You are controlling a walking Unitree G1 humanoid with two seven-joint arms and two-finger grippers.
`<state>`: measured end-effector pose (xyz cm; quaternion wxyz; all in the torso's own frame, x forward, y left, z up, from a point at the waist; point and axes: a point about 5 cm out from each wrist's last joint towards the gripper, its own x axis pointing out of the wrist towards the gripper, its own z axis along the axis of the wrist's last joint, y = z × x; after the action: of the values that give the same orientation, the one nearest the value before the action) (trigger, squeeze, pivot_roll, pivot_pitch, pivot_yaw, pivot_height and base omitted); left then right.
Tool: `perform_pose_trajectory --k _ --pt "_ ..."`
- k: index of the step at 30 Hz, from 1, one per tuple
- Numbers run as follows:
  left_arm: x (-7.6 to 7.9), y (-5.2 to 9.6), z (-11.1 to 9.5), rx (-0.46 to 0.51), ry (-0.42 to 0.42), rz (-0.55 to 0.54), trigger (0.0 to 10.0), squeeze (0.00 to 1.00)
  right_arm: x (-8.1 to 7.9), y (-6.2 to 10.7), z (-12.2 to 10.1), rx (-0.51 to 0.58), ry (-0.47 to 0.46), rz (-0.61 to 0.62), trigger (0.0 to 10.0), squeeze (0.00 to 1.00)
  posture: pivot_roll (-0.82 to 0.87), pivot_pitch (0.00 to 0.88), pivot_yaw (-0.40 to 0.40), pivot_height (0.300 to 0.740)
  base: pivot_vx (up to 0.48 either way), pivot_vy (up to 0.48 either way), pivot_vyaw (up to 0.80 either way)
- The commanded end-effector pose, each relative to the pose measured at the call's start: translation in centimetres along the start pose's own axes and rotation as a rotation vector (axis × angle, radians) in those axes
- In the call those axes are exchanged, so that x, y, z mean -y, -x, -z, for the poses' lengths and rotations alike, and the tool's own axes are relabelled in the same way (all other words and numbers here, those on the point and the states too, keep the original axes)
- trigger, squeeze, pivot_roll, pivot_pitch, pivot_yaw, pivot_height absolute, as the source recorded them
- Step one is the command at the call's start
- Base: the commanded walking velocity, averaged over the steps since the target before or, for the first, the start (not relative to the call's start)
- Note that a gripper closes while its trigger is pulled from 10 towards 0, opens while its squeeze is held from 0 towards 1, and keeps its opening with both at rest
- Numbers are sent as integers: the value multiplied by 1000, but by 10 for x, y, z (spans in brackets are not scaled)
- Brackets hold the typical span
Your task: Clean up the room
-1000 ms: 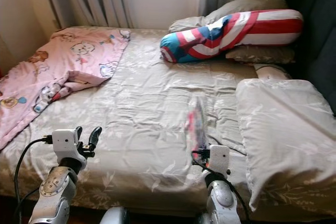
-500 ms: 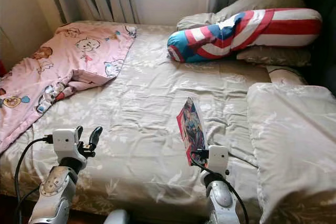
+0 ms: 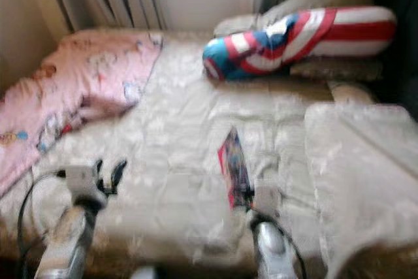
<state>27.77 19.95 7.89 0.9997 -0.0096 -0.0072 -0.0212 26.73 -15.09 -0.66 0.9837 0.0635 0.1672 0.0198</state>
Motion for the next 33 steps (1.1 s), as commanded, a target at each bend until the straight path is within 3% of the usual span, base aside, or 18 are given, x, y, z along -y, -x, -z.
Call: perform_pose_trajectory --k 1,6,17,26,33 --pt "-5 3 1 -18 -9 -14 10000 0 -7 -7 -13 49 -3 -15 10000 0 33 48 23 635 379 0 0" --pt "-6 4 1 -21 -12 -16 10000 0 -6 -9 -14 46 -5 0 10000 0 31 52 26 635 359 0 0" --pt "-8 9 -2 -26 -26 -8 10000 0 2 -15 -4 -80 -183 53 10000 0 74 85 46 635 0 0 0" --pt "-17 16 -6 -35 -53 -11 10000 0 -9 -28 -31 20 -278 -91 10000 0 98 119 72 635 0 0 0" --pt "-16 21 -6 -50 -60 0 10000 0 2 -25 -18 -76 -233 -18 10000 0 119 139 88 635 0 0 0"
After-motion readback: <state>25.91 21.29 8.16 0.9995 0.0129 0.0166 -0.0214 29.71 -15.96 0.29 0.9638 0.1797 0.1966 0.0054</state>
